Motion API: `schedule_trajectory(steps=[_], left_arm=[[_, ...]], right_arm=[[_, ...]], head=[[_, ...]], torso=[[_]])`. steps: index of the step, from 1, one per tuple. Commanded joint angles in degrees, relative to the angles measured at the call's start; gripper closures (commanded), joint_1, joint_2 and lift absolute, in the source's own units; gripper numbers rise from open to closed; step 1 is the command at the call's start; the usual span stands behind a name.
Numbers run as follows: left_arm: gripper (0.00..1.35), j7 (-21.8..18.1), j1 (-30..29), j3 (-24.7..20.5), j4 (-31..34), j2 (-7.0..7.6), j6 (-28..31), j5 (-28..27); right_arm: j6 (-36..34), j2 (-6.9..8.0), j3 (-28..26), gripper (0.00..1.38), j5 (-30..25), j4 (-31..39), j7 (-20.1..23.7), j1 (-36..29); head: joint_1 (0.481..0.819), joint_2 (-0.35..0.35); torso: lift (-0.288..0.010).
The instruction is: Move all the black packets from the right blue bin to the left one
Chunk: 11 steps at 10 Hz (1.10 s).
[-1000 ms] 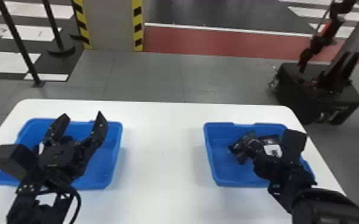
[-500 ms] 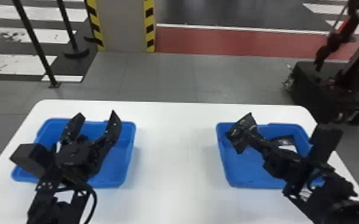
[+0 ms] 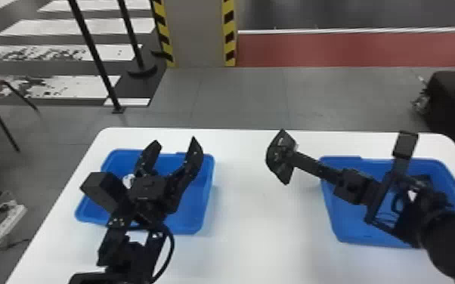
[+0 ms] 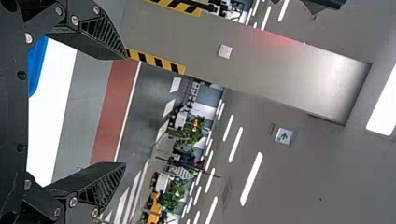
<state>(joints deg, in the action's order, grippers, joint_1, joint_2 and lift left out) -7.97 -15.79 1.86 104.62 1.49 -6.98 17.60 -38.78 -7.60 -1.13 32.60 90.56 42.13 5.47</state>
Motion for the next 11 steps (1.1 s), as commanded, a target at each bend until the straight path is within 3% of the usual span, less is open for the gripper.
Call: schedule_trajectory(steps=[1,3,7,11], left_arm=[[0.23,-0.1,0.5,0.4,1.6,0.0,1.5,0.9],[0.23,-1.5,0.5,0.7,6.1,0.18,8.4,2.3],[0.23,-6.6,3.3,2.3,9.5,0.35,23.6,5.3],[0.23,-8.9,4.1,3.1,10.5,0.71,28.8,7.2]], right_arm=[[1.2,-0.14,1.1,1.15,-1.2,-3.6,2.7,3.7],[2.5,0.22,2.6,1.15,-0.3,-6.0,6.5,5.9],[3.2,0.66,9.0,1.15,2.5,-9.6,8.0,9.9],[3.6,0.83,11.1,1.15,3.3,-10.9,8.0,11.6]], head=[[0.695,0.112],[0.695,0.116],[0.695,0.111],[0.695,0.1]], torso=[[-0.11],[-0.11],[-0.11],[-0.11]])
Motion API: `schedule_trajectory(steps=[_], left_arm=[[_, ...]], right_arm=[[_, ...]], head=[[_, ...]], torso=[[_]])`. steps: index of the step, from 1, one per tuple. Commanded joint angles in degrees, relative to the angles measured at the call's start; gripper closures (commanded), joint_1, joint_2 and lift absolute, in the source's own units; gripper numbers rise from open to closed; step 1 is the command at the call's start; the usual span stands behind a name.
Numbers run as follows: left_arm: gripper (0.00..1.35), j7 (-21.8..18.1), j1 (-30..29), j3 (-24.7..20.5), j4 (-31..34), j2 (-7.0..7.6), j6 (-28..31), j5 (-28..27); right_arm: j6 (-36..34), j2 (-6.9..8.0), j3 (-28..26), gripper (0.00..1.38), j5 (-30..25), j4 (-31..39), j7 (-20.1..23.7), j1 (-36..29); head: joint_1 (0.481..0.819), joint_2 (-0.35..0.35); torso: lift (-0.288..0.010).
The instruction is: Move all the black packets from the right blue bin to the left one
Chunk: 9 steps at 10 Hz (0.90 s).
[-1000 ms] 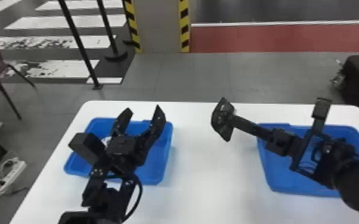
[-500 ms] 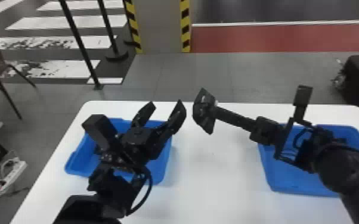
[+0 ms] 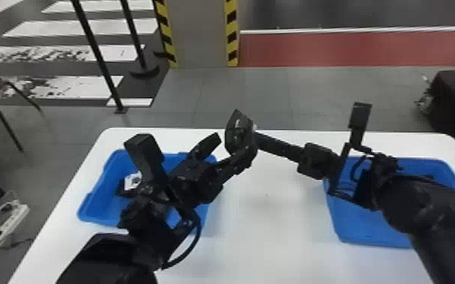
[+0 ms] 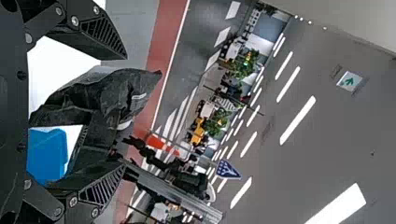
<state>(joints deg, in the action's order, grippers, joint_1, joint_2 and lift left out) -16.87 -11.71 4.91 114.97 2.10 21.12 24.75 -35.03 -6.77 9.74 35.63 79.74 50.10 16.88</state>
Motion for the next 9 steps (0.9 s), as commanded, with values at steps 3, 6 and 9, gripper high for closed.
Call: schedule_trajectory(steps=[3,6,9], left_arm=[[0.55,0.2,0.5,-0.1,0.1,0.19,-0.2,-0.5],[1.22,0.9,-0.2,-0.5,0.4,-0.25,-0.5,-1.1],[1.22,1.0,-0.8,-0.8,0.7,-0.43,-1.9,-0.8]], right_arm=[[0.0,0.18,1.8,1.15,1.2,-1.2,0.0,0.8],[0.6,0.18,1.9,1.15,1.8,-1.6,-0.1,1.3],[2.0,0.35,1.9,1.13,2.1,-2.2,-0.2,1.5]], head=[[0.695,0.102],[0.695,0.113],[0.695,0.117]], torso=[[-0.11],[-0.11],[-0.11]])
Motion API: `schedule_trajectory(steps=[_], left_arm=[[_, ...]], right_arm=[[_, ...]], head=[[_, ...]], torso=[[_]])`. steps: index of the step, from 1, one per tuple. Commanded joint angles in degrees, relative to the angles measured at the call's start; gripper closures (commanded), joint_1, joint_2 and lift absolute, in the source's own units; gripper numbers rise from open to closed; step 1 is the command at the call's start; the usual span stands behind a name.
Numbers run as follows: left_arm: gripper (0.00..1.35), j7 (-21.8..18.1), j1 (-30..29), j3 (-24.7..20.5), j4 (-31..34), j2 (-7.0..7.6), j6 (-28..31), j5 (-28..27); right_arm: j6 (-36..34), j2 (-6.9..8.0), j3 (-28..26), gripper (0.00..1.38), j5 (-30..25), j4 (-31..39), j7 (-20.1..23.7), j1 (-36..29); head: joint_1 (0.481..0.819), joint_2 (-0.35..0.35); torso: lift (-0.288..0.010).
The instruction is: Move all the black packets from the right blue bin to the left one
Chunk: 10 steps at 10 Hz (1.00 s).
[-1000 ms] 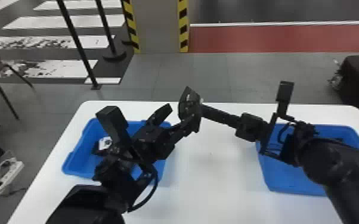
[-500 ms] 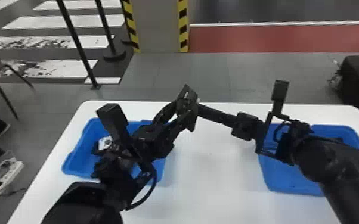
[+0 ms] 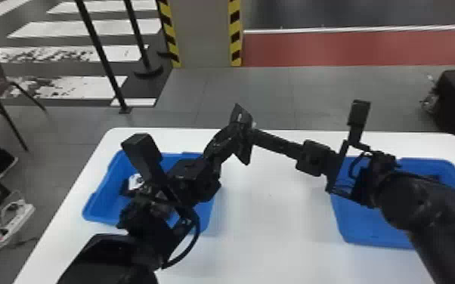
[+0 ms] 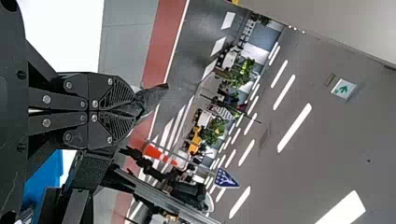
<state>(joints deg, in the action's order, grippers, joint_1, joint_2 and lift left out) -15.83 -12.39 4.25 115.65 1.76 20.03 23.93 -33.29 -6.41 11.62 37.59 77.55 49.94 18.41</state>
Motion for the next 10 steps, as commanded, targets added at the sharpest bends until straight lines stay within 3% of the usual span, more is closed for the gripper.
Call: schedule_trajectory(steps=[1,2,3,6,7,10], left_arm=[[1.22,0.4,-0.5,-0.6,0.0,-0.35,-3.0,0.3],[1.22,1.0,-1.0,-1.0,0.0,-0.53,-5.7,0.0],[1.22,2.6,-1.1,-1.7,-0.3,-0.53,-9.6,-1.3],[1.22,8.9,-1.5,-6.6,-9.8,-1.23,-22.8,-12.0],[1.22,10.6,-2.9,-8.9,-10.0,-1.49,-21.9,-17.6],[1.22,11.7,-5.2,-12.2,-9.8,-1.91,-16.2,-30.1]], right_arm=[[1.2,0.08,0.0,0.89,-0.3,0.3,0.0,0.0],[2.8,0.08,-0.2,0.4,-0.8,0.7,0.0,-0.5],[3.1,0.08,-2.0,0.03,-2.7,1.6,-0.3,-1.7],[3.2,0.08,-10.7,0.14,-11.4,9.3,-5.5,-10.5],[2.9,-0.27,-12.7,0.14,-15.0,15.3,-8.0,-14.0],[0.7,-1.76,-13.0,0.14,-15.0,24.3,-13.6,-18.8]], head=[[0.695,0.119],[0.695,0.124],[0.684,0.134],[0.685,0.154],[0.695,0.158],[0.695,0.165]], torso=[[-0.11],[-0.11],[-0.11],[-0.11],[-0.11],[-0.11]])
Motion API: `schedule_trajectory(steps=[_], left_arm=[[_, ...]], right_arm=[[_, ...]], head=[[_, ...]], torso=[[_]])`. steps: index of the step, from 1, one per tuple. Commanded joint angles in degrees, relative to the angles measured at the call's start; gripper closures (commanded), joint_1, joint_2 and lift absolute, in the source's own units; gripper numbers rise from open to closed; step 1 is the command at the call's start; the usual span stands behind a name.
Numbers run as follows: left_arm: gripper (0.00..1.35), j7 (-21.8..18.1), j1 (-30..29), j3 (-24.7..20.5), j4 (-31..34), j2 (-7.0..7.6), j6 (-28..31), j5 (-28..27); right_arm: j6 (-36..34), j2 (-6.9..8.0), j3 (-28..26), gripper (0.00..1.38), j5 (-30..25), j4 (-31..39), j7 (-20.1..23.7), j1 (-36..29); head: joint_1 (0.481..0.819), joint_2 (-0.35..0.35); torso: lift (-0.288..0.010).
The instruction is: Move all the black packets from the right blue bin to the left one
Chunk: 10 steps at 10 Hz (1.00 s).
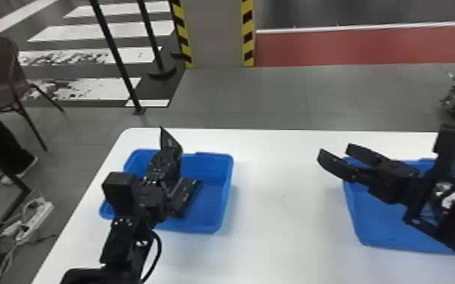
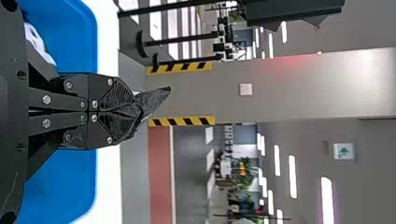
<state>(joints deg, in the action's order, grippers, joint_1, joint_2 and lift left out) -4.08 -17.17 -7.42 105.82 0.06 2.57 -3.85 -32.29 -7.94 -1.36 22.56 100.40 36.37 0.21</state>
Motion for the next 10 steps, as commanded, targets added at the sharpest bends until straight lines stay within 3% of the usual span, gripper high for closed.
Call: schedule_trajectory(steps=[1,2,3,4,5,6,8,9,10], left_arm=[[1.22,0.4,-2.0,-1.5,0.0,-0.2,1.6,-3.3],[0.95,0.5,-3.1,-2.3,0.0,-0.2,0.4,-3.0],[0.51,0.3,-3.5,-2.2,0.0,-0.2,-1.0,-1.1],[0.17,0.1,-3.6,-1.1,0.0,-0.06,-2.4,1.8],[0.05,-0.1,-3.6,0.9,0.0,1.0,-3.7,7.1],[0.13,-0.4,-3.6,2.4,0.0,1.7,-5.8,9.8],[0.2,-1.1,-2.7,5.0,0.1,2.41,-9.5,14.3],[0.21,-1.3,-2.5,5.2,0.8,2.32,-9.5,14.7],[0.21,-1.4,-2.8,5.4,1.3,2.32,-9.7,15.2]], right_arm=[[-0.9,-0.23,0.0,0.14,-0.1,2.0,-0.2,-0.8],[-0.9,-0.14,0.0,0.14,0.0,2.2,-0.4,-0.8],[-0.9,-0.23,0.0,0.14,0.2,2.2,-0.8,-0.8],[-0.9,-0.23,-0.3,0.14,-0.1,3.6,-1.7,-1.3],[-0.9,-0.14,-0.6,0.14,-0.9,9.1,-5.3,-4.0],[-1.0,-0.14,-0.8,0.14,-3.1,15.5,-9.6,-6.8],[-10.3,0.21,-3.6,0.14,-7.2,27.5,-18.9,-13.1],[-14.7,0.73,-5.5,0.14,-7.4,31.7,-24.4,-16.4],[-15.5,1.26,-7.9,0.14,-7.7,30.9,-27.3,-17.2]], head=[[0.695,0.176],[0.695,0.194],[0.695,0.21],[0.695,0.214],[0.695,0.207],[0.695,0.179],[0.695,0.126],[0.695,0.104],[0.695,0.059]], torso=[[-0.11],[-0.11],[-0.11],[-0.11],[-0.11],[-0.11],[-0.11],[-0.11],[-0.11]])
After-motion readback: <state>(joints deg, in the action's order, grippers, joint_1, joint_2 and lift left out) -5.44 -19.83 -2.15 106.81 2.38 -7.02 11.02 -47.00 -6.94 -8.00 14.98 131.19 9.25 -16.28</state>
